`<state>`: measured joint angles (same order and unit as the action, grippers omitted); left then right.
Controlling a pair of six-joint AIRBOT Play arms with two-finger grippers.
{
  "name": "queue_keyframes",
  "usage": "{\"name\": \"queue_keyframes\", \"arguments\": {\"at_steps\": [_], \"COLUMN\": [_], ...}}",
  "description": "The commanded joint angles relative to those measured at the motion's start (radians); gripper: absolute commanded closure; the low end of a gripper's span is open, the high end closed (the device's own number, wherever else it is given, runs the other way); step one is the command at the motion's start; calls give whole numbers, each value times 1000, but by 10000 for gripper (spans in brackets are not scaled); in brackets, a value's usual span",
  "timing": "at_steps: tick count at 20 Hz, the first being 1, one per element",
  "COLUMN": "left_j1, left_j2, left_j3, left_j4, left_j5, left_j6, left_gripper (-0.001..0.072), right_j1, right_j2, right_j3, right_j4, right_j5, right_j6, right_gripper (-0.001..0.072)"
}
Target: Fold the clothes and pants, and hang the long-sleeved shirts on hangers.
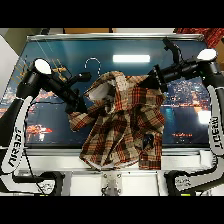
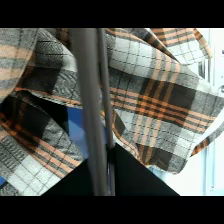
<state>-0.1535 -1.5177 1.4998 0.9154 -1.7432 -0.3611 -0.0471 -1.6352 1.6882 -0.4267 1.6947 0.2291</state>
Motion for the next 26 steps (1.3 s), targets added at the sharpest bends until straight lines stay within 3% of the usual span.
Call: {"name": "queue_keyframes", "arguments": {"at_steps": [1, 3, 5, 6, 7, 8, 11, 26], "left_j1": [0, 3, 18, 27, 37, 47, 76, 51], "left_j2": [1, 1, 1, 1, 1, 1, 1, 1], "left_j3": [1, 1, 1, 1, 1, 1, 1, 1], "left_j4": [-43, -42, -42, -42, -43, -43, -43, -43], "left_j5": [21, 21, 30, 38, 57, 72, 79, 124], "left_j6": [-2, -8, -71, -122, -204, -267, -328, -357], "left_gripper": [688, 688, 660, 439, 315, 318, 318, 319], "right_j1": [0, 0, -1, -1, -1, -1, -1, 0], "right_j2": [0, 0, 0, 0, 0, 0, 0, 1], "right_j3": [0, 0, 0, 0, 0, 0, 0, 0], "right_j4": [0, 0, 0, 0, 0, 0, 1, 182], "right_j5": [7, 7, 7, 7, 7, 7, 6, -124], "right_j6": [-54, -54, -54, -54, -54, -54, -54, -31], "right_gripper": [686, 686, 686, 686, 686, 687, 687, 690]}}
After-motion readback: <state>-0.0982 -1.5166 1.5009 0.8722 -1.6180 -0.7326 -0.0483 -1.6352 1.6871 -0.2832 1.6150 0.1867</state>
